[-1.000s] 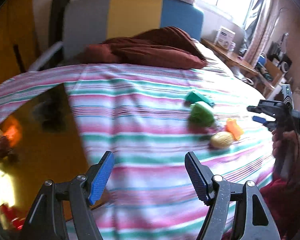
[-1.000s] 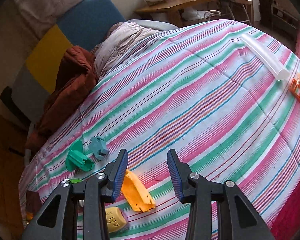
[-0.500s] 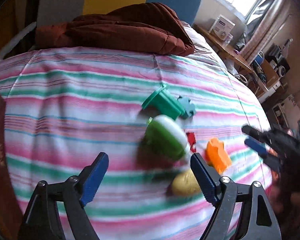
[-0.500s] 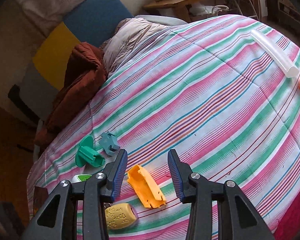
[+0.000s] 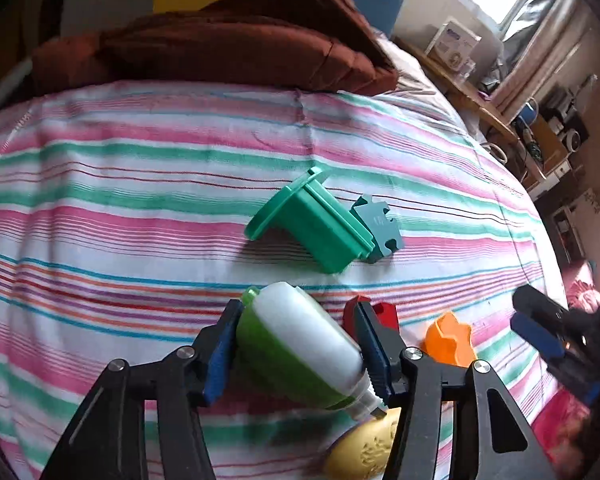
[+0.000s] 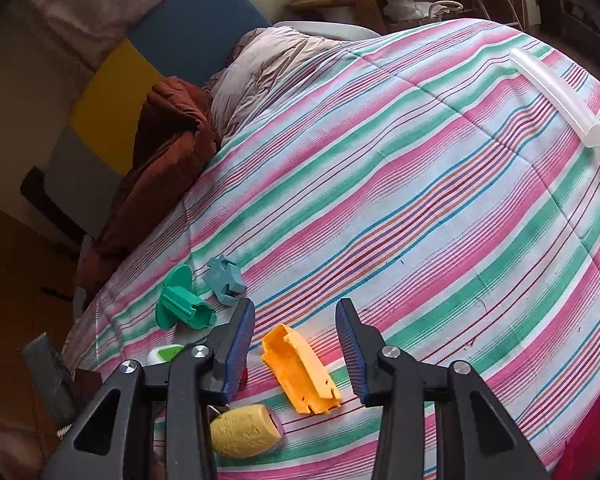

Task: Organize rigid objects
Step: 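Drop the white-green plug into the tray with the left gripper while the right grasps the orange piece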

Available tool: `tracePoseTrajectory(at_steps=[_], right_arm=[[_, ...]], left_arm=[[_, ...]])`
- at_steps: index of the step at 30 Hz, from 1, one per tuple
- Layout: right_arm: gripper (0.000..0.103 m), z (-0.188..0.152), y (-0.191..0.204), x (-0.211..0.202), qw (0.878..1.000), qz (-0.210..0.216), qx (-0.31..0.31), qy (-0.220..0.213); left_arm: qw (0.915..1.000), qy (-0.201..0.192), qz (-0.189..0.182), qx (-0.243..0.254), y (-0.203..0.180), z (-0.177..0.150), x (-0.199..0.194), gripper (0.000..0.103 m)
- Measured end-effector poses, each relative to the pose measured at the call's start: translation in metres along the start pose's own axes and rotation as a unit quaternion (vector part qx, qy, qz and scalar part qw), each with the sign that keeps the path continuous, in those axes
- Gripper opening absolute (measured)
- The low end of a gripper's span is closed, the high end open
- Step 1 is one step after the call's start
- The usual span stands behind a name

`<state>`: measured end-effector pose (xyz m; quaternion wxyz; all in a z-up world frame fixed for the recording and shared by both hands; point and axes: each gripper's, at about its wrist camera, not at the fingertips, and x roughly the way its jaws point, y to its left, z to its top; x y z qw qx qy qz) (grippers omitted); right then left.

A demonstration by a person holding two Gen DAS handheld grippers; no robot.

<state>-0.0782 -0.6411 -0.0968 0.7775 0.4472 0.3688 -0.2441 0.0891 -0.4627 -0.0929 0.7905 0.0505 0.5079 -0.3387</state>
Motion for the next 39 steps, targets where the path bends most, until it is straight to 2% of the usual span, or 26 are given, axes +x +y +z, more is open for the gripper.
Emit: tracePoseTrajectory(at_steps=[8,11,17,20,27,28,29,31,34,39], right_arm=[[0.042,0.002,-0.008,0.003,1.000,-0.004,0.014,0.006],[0.042,0.001,-0.010,0.005,1.000,-0.007,0.016,0.010],[0.042,-0.004,-0.004,0.018,0.999,0.004,-0.001,0.045],[0.042,-0.007,0.004,0.024,0.998,-0.002,-0.026,0.055],[0.042,-0.016,0.015,0.049,0.991,-0.055,-0.080,0.093],[0.039,-0.019,0.020,0.051,0.988,-0.071,-0.107,0.090],[0.030,-0.022,0.025,0.053,0.983,-0.093,-0.133,0.086],[0.022,-0.026,0.029,0.055,0.977,-0.119,-0.157,0.080],[0.021,-0.028,0.028,0.056,0.976,-0.121,-0.165,0.078],[0.021,-0.029,0.028,0.058,0.975,-0.118,-0.173,0.077]], left_arm=[[0.9988,-0.002,0.010,0.048,0.046,-0.034,-0.040,0.054],[0.9977,0.008,0.002,0.067,0.060,-0.054,-0.056,0.054],[0.9938,0.002,-0.015,0.110,0.063,-0.104,-0.086,0.054],[0.9942,-0.011,-0.024,0.104,0.063,-0.116,-0.091,0.055],[0.9950,-0.020,-0.015,0.097,0.059,-0.113,-0.085,0.054],[0.9955,-0.015,-0.021,0.091,0.059,-0.113,-0.082,0.055],[0.9961,-0.013,-0.023,0.085,0.059,-0.112,-0.078,0.057],[0.9959,-0.022,-0.017,0.086,0.057,-0.113,-0.076,0.057],[0.9948,-0.033,-0.004,0.096,0.053,-0.117,-0.074,0.057],[0.9950,-0.038,-0.009,0.092,0.056,-0.118,-0.074,0.055]])
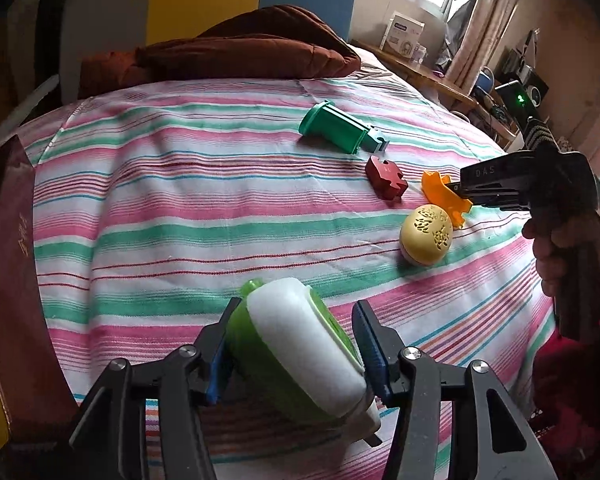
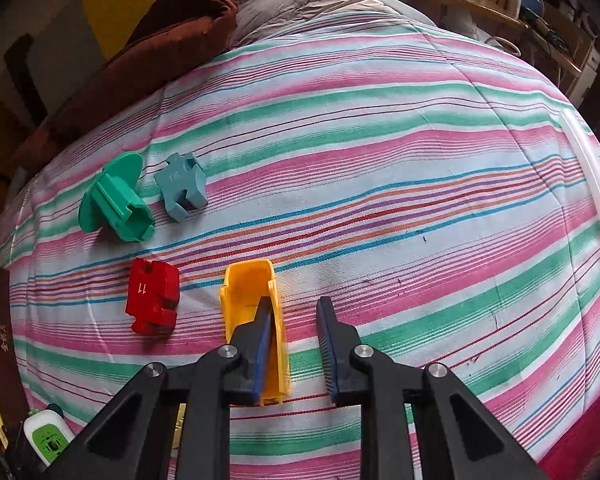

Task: Organize rigid objects
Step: 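Drop the white-green plug into the tray with the left gripper while the right grasps the orange piece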

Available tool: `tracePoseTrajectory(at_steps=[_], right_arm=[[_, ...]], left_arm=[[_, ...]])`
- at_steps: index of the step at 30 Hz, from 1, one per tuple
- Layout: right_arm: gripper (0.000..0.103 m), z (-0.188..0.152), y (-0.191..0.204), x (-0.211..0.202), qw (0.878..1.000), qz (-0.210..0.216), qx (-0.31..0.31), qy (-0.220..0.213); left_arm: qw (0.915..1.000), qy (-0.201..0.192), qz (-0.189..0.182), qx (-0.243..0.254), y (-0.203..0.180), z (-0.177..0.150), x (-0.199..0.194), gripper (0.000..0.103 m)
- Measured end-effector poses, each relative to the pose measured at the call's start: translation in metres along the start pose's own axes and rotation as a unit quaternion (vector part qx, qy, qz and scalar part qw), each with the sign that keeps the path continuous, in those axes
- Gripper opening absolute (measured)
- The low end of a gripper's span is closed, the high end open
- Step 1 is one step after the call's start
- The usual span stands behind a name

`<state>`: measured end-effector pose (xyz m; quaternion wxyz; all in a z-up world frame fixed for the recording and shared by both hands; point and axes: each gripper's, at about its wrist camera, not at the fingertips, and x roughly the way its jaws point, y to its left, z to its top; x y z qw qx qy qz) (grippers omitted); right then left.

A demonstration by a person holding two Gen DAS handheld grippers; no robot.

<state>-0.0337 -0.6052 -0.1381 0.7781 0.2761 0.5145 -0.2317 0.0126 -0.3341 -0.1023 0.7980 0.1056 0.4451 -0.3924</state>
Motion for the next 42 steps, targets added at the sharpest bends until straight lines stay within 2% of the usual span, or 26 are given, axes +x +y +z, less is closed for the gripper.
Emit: tracePoseTrajectory(at_steps=[9,12,19,22,27,30,34,38,42], right_arm=[[0.022,-0.007,0.007,-0.006,0.999,-0.010,-0.029,-0.018],[0.022,-0.008,0.014,-0.006,0.998,-0.031,-0.058,-0.023],[0.020,-0.012,0.021,-0.008,0.995,-0.046,-0.079,-0.032],[0.020,-0.013,0.019,-0.010,0.996,-0.040,-0.074,-0.032],[0.020,-0.012,0.021,-0.008,0.995,-0.044,-0.079,-0.035],[0.020,-0.013,0.023,-0.008,0.995,-0.047,-0.082,-0.037],[0.020,-0.014,0.025,-0.009,0.994,-0.053,-0.088,-0.038],[0.020,-0.016,0.030,-0.010,0.992,-0.064,-0.101,-0.041],[0.020,-0.016,0.030,-0.011,0.992,-0.063,-0.101,-0.042]], left_arm=[[0.9998,0.007,0.017,0.005,-0.005,0.002,-0.002,0.053],[0.9998,0.008,0.017,0.001,-0.003,0.000,-0.006,0.052],[0.9991,-0.036,0.013,0.017,-0.004,0.001,-0.054,0.052],[0.9983,-0.055,0.016,0.006,0.011,0.005,-0.078,0.052],[0.9955,-0.065,0.054,-0.042,0.072,0.001,-0.118,0.052],[0.9893,-0.065,0.098,-0.087,0.124,-0.012,-0.141,0.052],[0.9709,-0.048,0.174,-0.158,0.200,-0.037,-0.159,0.052],[0.9547,-0.034,0.240,-0.173,0.243,-0.056,-0.162,0.052],[0.9468,-0.020,0.259,-0.190,0.270,-0.067,-0.155,0.052]])
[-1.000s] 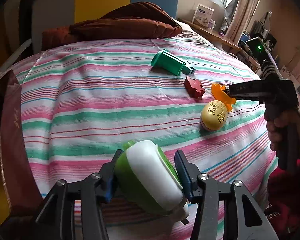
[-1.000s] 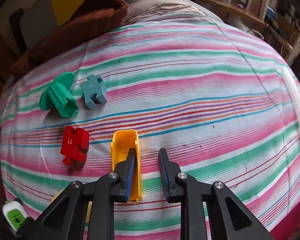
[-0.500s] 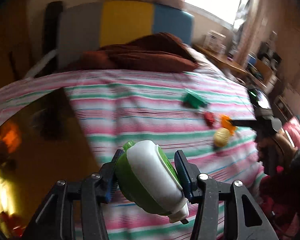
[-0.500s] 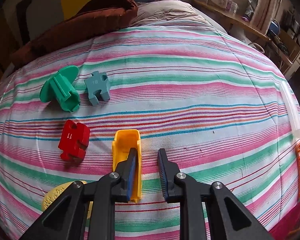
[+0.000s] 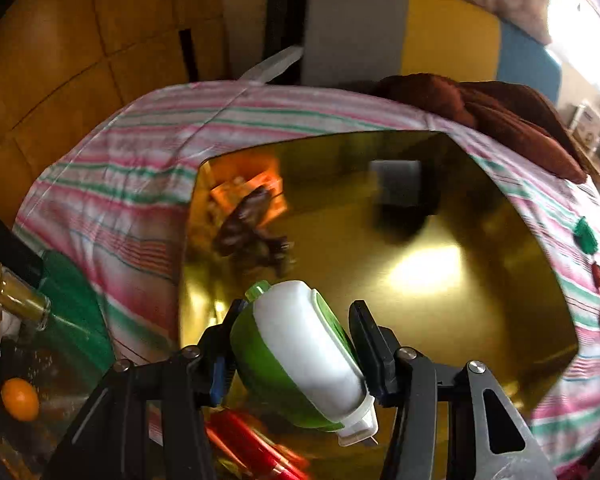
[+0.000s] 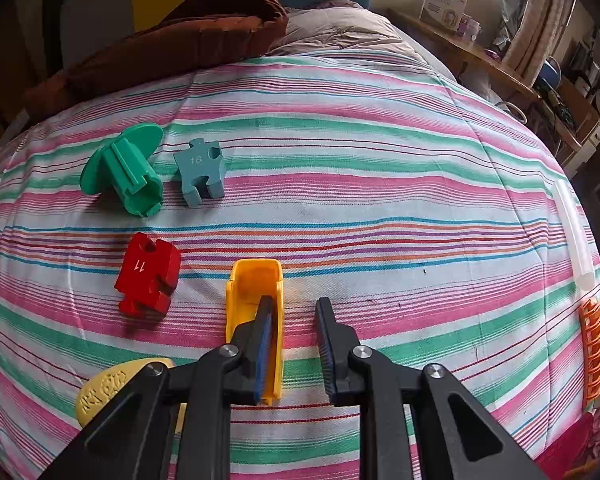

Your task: Organize rigid objects

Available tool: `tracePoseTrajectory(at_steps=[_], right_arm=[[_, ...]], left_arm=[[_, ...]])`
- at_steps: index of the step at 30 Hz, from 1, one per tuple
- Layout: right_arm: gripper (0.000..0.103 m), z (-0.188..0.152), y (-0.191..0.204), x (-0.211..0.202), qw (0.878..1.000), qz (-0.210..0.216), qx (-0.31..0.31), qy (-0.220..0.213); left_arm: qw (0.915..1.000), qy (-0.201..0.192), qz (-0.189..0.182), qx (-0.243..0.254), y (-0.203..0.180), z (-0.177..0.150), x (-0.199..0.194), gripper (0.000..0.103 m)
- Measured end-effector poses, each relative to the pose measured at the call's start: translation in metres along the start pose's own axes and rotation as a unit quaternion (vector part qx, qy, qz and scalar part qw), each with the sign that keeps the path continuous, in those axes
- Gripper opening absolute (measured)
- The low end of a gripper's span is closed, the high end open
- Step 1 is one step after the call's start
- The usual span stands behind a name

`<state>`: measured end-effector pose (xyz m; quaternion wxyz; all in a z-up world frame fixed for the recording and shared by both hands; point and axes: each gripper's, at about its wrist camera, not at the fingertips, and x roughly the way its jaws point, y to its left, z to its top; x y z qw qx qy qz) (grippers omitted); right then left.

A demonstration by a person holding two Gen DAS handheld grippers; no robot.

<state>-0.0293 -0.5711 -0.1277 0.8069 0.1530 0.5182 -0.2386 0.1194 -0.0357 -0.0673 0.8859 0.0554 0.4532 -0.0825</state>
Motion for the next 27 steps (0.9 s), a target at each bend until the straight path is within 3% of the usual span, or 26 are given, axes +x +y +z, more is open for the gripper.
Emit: tracePoseTrajectory(at_steps=[5,6,8,14,18,27], right_arm=[[0.020,0.000,0.001,-0.001,1.000,-0.002,-0.002,-0.001],[0.020,0.000,0.000,-0.001,1.000,-0.001,-0.002,-0.001],[0.020,0.000,0.000,-0.001,1.000,-0.001,-0.003,-0.002],[0.020,-0.001,0.002,-0.002,1.000,-0.005,-0.007,-0.004],[0.015,-0.002,0.008,-0.003,1.000,-0.013,-0.025,-0.007],[0.007,-0.005,0.019,-0.003,0.998,-0.031,-0.055,-0.016]], left_arm=[[0.9979,-0.003,0.057,0.030,0.005,-0.004,0.017,0.054],[0.9981,-0.006,0.053,0.029,0.006,-0.004,0.016,0.055],[0.9983,-0.015,0.048,0.027,0.010,-0.005,0.008,0.065],[0.9971,-0.058,0.049,0.010,0.012,-0.009,-0.024,0.068],[0.9950,-0.083,0.055,-0.008,0.007,-0.017,-0.048,0.071],[0.9945,-0.094,0.045,-0.010,-0.012,-0.032,-0.074,0.071]])
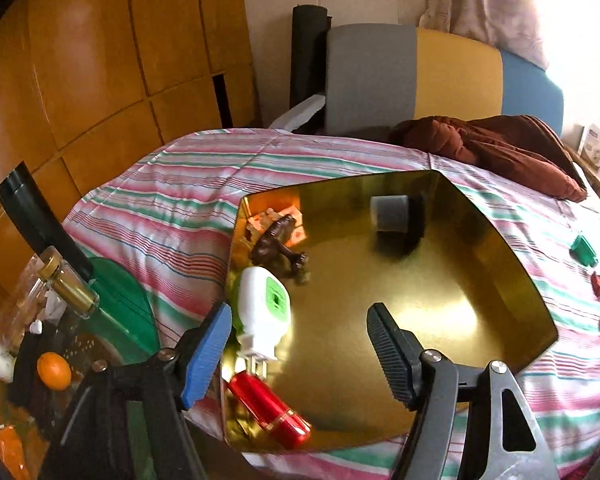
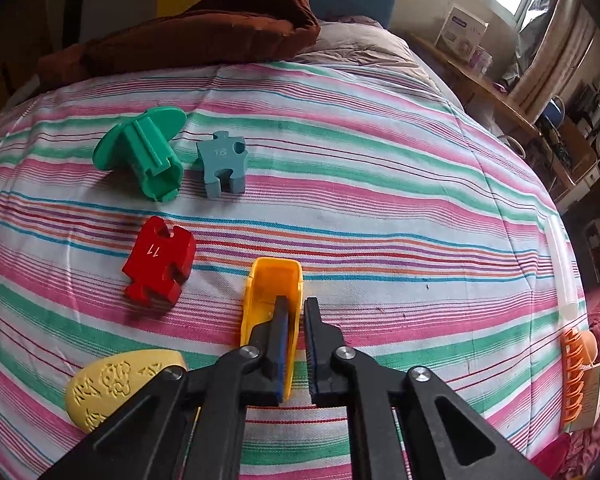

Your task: Organize rigid objects

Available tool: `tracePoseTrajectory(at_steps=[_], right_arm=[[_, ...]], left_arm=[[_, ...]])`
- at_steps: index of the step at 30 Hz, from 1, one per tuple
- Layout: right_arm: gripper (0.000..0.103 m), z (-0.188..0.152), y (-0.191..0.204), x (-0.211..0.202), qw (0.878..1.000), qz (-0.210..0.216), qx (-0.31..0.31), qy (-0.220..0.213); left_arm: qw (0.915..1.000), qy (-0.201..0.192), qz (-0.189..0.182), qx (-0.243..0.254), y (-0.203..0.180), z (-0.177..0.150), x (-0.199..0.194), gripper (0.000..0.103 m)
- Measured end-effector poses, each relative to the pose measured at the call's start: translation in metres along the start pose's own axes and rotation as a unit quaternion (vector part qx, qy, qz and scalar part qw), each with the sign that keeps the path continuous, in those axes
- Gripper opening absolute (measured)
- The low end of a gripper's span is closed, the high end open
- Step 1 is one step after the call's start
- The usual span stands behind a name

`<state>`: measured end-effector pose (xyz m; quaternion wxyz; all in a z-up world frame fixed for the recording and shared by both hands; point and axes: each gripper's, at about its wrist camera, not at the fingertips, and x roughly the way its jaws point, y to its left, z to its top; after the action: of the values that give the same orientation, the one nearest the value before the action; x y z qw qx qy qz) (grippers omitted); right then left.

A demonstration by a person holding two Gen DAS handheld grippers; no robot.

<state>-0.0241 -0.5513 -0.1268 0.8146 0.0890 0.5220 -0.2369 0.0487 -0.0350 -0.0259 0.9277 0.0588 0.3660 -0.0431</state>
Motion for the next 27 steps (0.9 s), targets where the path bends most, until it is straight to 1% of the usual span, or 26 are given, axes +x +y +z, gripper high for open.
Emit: tracePoseTrajectory(at_steps=[4,11,15,22,27], right_arm=[[0.007,0.000,-0.003,0.001,1.000,0.007,0.013,0.006],[0.007,0.001,-0.002,0.001,1.000,0.005,0.009,0.006],[0.006,0.000,0.000,0.000,1.000,0.003,0.007,0.006],[0.005,-0.001,0.000,-0.001,1.000,0.002,0.008,0.005],[0.005,0.000,-0.003,0.000,1.000,0.012,0.019,0.008]], left_arm=[[1.0000,-0.003,-0.007,0.005,-0.009,-0.003,-0.008,0.071],[0.9997,0.000,-0.019,0.018,-0.022,-0.005,-0.012,0.071],[0.9994,-0.002,-0.022,0.027,-0.029,-0.006,-0.015,0.071],[0.9989,0.002,-0.030,0.035,-0.037,-0.010,-0.015,0.071],[0.9988,0.010,-0.036,0.033,-0.039,-0.012,-0.014,0.071]])
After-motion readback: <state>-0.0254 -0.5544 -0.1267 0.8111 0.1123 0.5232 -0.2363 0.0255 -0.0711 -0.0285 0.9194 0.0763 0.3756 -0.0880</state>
